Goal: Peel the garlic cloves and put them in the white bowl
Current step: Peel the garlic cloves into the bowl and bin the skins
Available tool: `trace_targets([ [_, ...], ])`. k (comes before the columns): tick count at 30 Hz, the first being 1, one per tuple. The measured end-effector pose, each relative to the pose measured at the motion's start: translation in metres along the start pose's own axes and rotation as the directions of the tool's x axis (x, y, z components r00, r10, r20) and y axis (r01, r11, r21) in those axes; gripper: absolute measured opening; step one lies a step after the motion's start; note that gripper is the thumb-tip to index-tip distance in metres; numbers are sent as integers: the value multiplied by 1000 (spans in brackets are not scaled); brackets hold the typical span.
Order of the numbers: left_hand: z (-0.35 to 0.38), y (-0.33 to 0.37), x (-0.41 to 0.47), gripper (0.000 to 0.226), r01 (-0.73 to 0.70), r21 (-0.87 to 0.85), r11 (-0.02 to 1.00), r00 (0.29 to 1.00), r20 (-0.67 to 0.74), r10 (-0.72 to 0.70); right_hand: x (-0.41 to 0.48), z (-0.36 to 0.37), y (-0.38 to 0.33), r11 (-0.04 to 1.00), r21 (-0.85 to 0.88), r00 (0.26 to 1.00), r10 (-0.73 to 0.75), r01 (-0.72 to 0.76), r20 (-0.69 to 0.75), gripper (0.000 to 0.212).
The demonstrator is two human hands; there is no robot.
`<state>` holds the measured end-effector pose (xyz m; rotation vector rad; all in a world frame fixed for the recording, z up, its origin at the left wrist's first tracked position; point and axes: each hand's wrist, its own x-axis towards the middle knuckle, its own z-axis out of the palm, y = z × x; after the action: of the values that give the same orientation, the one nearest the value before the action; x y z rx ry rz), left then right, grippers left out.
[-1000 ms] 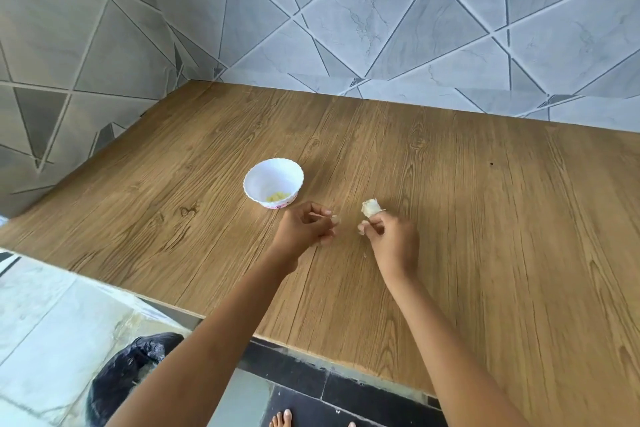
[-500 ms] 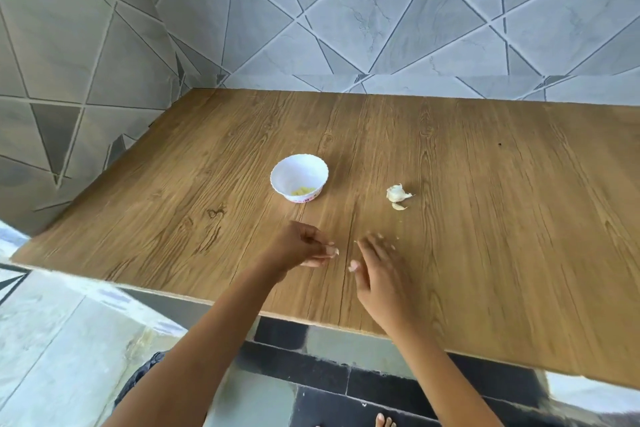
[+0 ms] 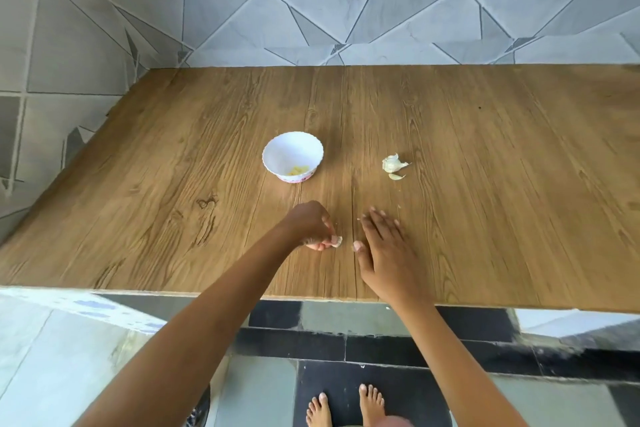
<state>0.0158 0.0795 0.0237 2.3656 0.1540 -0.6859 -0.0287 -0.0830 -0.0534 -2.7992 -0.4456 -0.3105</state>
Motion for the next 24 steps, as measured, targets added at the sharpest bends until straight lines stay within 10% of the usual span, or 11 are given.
trace_targets([
  [10,20,13,0,29,23,422,906,970,-227,81,2,-2,0,996,89,1000,-17,17,4,47],
  [14,11,-7,-13,16,-84,-188,979,990,-129,60,5,-13,2,809,586,998,60,-33,-26,32],
  [17,13,-21,-26,8,-105,-658,746,994,-100,52,12,-30,-7,426,859,959,123,-284,256,29],
  [20,19,-23,-26,12,-101,-732,674,994,-100,40,20,-36,-11,196,885,905,130,-423,404,23],
  [24,18,-19,-24,16,-104,-710,696,995,-73,74,30,-40,-7,221,848,872,27,-483,489,9],
])
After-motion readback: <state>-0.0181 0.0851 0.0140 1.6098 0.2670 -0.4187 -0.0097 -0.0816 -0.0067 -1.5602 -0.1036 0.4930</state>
